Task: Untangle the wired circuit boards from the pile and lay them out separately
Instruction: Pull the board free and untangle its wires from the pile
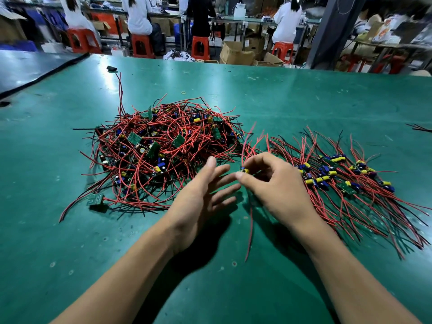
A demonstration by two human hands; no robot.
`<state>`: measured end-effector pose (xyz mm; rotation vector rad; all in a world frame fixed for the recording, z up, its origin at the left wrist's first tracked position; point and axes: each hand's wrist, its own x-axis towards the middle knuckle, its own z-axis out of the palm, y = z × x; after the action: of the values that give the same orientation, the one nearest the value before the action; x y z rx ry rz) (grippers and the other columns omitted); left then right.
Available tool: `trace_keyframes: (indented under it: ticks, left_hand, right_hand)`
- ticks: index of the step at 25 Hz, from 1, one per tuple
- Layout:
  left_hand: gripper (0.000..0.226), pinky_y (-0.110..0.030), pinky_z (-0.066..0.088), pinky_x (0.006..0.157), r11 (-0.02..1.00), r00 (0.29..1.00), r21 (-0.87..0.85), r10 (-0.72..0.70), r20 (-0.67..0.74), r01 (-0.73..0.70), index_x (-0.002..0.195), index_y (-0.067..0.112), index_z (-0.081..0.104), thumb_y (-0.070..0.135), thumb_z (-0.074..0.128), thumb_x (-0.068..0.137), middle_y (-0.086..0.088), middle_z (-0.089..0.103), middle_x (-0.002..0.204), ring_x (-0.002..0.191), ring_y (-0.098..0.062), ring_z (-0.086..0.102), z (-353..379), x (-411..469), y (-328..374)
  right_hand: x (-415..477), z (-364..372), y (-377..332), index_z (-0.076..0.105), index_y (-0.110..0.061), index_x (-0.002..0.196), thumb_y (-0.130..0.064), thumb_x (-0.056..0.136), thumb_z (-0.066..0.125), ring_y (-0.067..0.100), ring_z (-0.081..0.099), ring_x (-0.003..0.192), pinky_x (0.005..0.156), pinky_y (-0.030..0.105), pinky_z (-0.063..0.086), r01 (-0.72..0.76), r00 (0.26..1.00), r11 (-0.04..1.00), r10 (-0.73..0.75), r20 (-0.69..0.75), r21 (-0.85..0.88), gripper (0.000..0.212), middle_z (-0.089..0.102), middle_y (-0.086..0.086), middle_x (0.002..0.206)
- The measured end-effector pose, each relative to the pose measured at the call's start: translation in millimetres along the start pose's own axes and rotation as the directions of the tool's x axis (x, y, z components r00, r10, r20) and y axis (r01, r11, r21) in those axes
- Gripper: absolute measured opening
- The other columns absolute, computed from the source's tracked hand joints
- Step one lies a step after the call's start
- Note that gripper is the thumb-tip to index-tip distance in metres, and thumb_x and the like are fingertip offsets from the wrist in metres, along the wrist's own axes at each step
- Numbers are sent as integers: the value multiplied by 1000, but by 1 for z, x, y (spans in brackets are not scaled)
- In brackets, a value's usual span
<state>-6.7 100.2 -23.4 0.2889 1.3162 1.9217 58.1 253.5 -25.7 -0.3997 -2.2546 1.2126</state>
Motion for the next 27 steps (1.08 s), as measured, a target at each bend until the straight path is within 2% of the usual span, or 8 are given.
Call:
trace_keyframes:
  ticks: [3,6,9,11,14,17,23,27]
  left_hand:
    - [22,-39,61,80,993,973,80,104,-206,-89,117,9,61,18,56,98,-17,71,113,94,-29,73,-4,2,1]
    - [31,-35,62,60,993,949,58,111,-294,-98,128,10,50,7,56,97,-21,68,109,82,-33,74,-3,-2,3]
    - [54,-35,59,50,995,927,59,100,-362,-84,148,12,30,2,49,98,-26,65,104,63,-29,72,-2,0,-1]
    - [51,-34,56,45,994,923,89,85,-375,-56,146,3,31,-2,46,98,-29,64,102,54,-28,69,-4,2,-3]
    - [12,-32,54,42,980,925,196,91,-369,-18,104,-4,53,-5,45,95,-27,65,87,45,-29,64,-8,4,-3]
    - [8,-29,50,40,974,933,228,76,-353,6,95,-5,56,-3,48,95,-18,67,64,41,-27,60,-15,6,-4]
    - [6,-30,49,43,924,971,382,96,-218,-5,97,2,61,3,56,94,-16,69,63,42,-30,60,-19,6,-8]
    - [11,-29,47,39,860,960,507,192,-203,-65,88,4,64,13,63,93,-18,69,63,41,-32,63,-19,8,-12]
  right_hand:
    - [7,-14,9,72,-22,87,-24,83,79,11,64,71,72,21,50,-81,976,991,58,-208,-105,9,71,-8,81]
    - [7,-18,14,74,-23,97,-28,86,77,17,59,81,84,29,48,-115,960,951,33,-279,-286,12,64,0,100]
    - [2,-8,5,75,-20,94,-23,88,75,7,56,77,76,12,42,85,947,954,-167,-274,-286,6,62,-1,96]
    - [-2,0,-1,75,-18,90,-21,88,73,4,58,79,75,8,41,240,934,939,-292,-206,-245,4,63,-3,90]
    - [-5,8,0,75,-17,90,-18,88,74,4,61,82,77,13,44,288,957,940,-291,12,-184,2,66,-4,89]
    - [-5,10,10,76,-21,94,-22,89,74,4,61,84,80,18,44,159,975,951,-108,196,-265,5,66,-5,95]
    - [-5,13,17,76,-20,106,-28,89,72,8,60,93,88,22,44,123,981,917,-54,188,-379,19,65,-6,103]
    - [-7,19,12,75,-16,111,-20,91,71,5,61,88,83,8,41,122,991,950,-101,85,-287,20,66,-6,105]
